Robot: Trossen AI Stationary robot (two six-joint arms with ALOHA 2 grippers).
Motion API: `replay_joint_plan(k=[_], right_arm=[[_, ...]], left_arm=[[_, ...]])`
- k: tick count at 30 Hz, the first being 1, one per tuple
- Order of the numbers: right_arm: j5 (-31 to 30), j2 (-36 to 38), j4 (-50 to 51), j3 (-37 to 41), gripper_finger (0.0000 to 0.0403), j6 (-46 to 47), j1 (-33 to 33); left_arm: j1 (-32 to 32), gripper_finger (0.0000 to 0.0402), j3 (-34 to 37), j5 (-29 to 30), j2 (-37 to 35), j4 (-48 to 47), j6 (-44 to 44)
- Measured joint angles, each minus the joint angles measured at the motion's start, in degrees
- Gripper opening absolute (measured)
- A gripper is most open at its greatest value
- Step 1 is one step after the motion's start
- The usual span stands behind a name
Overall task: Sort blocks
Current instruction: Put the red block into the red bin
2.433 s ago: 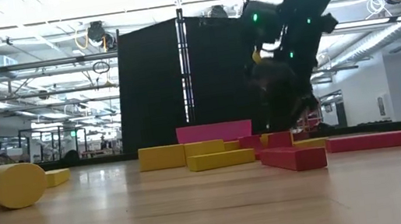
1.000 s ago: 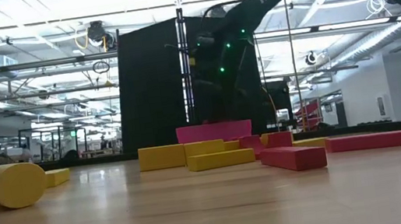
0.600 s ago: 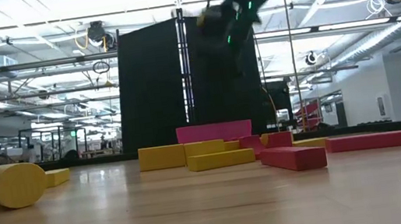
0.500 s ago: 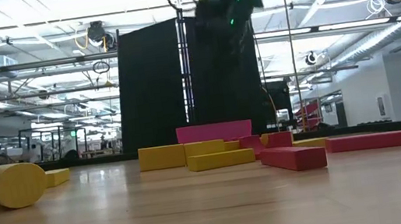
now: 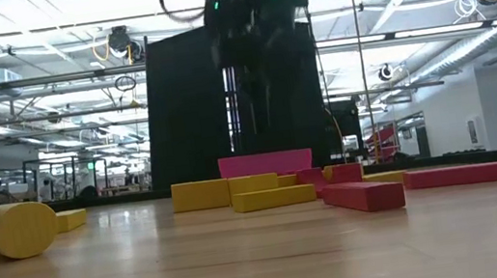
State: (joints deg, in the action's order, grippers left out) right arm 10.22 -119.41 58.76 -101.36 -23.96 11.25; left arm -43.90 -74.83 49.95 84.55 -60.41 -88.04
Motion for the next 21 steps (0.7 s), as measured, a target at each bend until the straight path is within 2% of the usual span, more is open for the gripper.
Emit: replay_joint_plan(k=[10, 16, 19, 21], right_arm=[[0.0, -8.8, -0.1, 0.0, 0.0283, 2.3, 1.1], [-1.0, -11.8, -0.6, -0.3, 0.028, 3.8, 1.1], [-5.3, -12.0, -1.1, -0.3, 0.0248, 3.8, 0.3], [-6.6, -12.0, -1.5, -0.3, 0.0204, 3.7, -0.1]], left_arm=[[0.0, 0.0264, 0.0, -0.5, 0.0, 1.5, -0.1], [0.0, 0.0264, 0.0, -0.5, 0.0, 1.5, -0.1], [0.0, 0.0264, 0.0, -0.5, 0.0, 1.4, -0.1], [0.0, 0.0264, 0.0, -0.5, 0.0, 1.3, -0.1]])
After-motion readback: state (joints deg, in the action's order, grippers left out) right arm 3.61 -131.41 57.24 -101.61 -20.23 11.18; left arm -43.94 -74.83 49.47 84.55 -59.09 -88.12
